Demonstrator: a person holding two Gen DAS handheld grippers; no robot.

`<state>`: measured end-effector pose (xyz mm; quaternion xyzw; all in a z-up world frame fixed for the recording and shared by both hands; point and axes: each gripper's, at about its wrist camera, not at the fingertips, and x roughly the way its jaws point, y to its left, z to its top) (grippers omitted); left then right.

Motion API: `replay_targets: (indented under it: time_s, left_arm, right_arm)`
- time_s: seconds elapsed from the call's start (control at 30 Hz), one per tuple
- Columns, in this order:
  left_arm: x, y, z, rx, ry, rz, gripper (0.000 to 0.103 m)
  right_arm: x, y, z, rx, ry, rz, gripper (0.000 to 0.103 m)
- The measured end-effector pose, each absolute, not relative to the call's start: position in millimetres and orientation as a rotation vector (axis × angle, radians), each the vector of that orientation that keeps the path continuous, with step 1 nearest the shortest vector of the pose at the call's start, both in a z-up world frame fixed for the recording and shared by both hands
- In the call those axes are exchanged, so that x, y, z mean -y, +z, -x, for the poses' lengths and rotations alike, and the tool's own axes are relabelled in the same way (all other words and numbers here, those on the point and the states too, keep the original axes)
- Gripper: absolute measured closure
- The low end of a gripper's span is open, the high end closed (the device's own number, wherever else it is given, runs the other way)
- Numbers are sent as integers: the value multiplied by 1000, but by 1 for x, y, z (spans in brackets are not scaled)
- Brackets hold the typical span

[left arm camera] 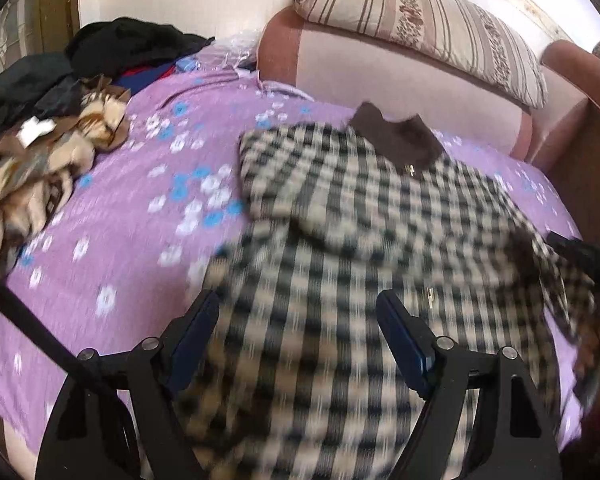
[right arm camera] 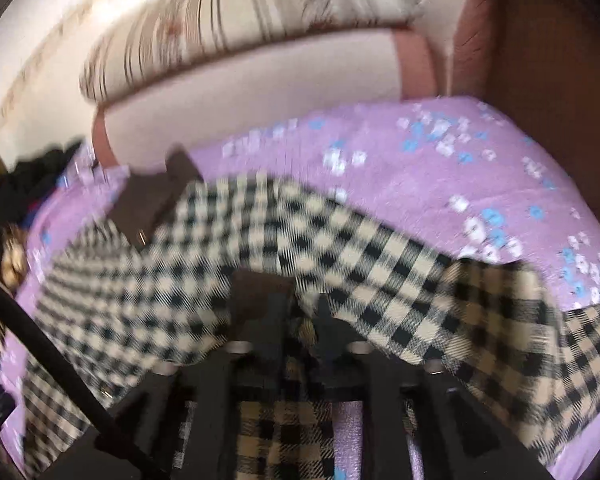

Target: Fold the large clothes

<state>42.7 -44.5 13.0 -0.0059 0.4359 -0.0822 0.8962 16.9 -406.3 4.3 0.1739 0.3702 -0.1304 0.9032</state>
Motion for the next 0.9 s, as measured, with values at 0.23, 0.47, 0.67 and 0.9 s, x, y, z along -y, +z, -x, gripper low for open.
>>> replay_targets:
  time_s: [0.23,0.47,0.67,0.9]
  left_arm:
    - [59,-31,-136,-1017,-85,7,23]
    - [60,-55,-155,-1056,-27,-15,21]
    - [55,-18,-114,-1018,-87,-2,21]
    - [42,20,-22,-980,-150,36,21]
  right_arm:
    - [366,-8,-52,-820,-41,-378,67]
    - [375,-50,-76,-925,-131,-388,69]
    - [382,-12,-26,-841,-133,-397,55]
    - [435,7,111,-705,-319,-518,45]
